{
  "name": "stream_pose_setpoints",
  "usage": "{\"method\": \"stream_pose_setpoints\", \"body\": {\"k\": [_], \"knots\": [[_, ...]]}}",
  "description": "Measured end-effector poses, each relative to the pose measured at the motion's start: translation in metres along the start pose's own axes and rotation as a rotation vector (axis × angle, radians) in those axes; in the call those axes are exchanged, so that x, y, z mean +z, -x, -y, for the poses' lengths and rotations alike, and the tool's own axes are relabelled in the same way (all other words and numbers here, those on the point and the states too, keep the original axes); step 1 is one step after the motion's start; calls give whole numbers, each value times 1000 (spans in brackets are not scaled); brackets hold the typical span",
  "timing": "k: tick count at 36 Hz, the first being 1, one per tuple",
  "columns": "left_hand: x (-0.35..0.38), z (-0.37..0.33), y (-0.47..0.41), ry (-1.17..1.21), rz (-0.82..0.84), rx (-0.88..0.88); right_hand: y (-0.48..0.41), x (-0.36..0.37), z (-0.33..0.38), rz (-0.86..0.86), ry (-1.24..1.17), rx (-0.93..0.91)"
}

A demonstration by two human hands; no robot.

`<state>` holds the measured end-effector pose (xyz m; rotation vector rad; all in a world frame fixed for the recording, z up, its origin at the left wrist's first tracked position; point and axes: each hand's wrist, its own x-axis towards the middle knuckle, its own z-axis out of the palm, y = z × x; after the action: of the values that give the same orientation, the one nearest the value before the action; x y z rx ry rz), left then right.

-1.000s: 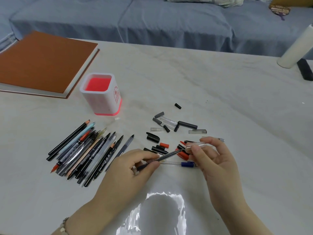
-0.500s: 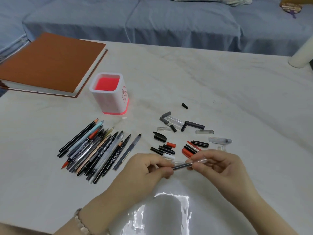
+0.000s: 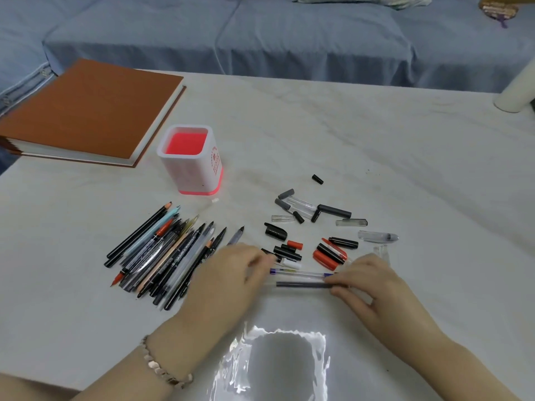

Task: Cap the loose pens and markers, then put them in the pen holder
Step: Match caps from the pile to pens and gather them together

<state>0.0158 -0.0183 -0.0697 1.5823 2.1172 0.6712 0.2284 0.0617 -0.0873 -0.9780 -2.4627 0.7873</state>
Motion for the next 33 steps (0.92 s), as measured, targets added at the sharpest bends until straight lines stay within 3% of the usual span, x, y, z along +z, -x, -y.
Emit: {"method": "stream_pose_setpoints", "body": {"k": [3,13,20,25,33], "knots": [[-3,22,-5,-222,-216,-9,12,3,-10,-13,47,15],[11,40,-7,-360,-69,-88,12,13,-17,2,288,79],[3,28,-9,-14,-123,-150,-10,-9,-35,-142,273,230],[-3,18,-10,72,-144,-108,-56,-27,-41,-95,201,326],[-10,19,-13,275,-145,-216,-132,8,-18,33,166,237]]}}
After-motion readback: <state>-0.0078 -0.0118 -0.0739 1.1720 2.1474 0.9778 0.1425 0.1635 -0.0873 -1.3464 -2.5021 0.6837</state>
